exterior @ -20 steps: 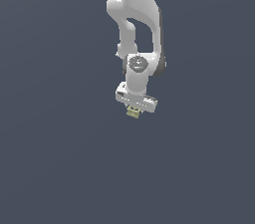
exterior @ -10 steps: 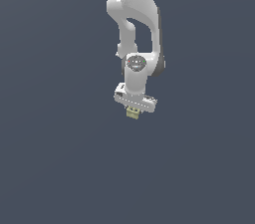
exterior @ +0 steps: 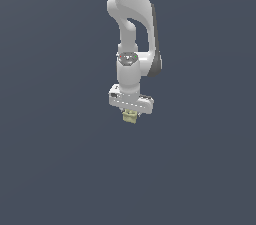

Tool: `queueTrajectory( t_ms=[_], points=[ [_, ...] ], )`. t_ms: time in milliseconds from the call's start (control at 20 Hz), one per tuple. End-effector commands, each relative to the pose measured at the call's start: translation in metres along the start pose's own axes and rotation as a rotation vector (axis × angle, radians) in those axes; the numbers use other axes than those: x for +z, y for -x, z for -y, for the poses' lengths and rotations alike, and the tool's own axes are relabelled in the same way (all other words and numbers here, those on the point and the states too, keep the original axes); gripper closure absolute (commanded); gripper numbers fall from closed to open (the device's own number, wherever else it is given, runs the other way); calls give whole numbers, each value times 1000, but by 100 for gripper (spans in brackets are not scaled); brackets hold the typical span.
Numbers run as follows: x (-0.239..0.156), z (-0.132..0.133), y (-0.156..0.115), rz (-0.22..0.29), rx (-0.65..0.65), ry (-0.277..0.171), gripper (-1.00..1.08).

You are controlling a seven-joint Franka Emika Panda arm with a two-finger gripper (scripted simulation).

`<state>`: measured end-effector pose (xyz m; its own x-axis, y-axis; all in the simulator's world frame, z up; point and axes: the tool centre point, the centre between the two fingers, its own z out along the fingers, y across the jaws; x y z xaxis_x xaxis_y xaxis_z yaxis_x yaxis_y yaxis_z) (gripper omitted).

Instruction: Pick up the object and move it to a goal position.

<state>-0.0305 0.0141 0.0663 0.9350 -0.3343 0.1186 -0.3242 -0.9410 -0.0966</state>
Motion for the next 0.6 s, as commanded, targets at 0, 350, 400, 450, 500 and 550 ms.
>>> queueTrajectory(
  t_ms=[0, 350, 400, 450, 500, 550],
  points=[
    [-7, -2, -13, -34, -17, -28, 108],
    [-29, -8, -49, -129, -69, -111, 108],
    [-32, -9, -54, -142, -76, -122, 108],
    [-35, -10, -58, -154, -83, -134, 108],
    [-38, -10, -63, -167, -90, -145, 108],
    [-41, -11, -67, -180, -97, -156, 108]
  ],
)
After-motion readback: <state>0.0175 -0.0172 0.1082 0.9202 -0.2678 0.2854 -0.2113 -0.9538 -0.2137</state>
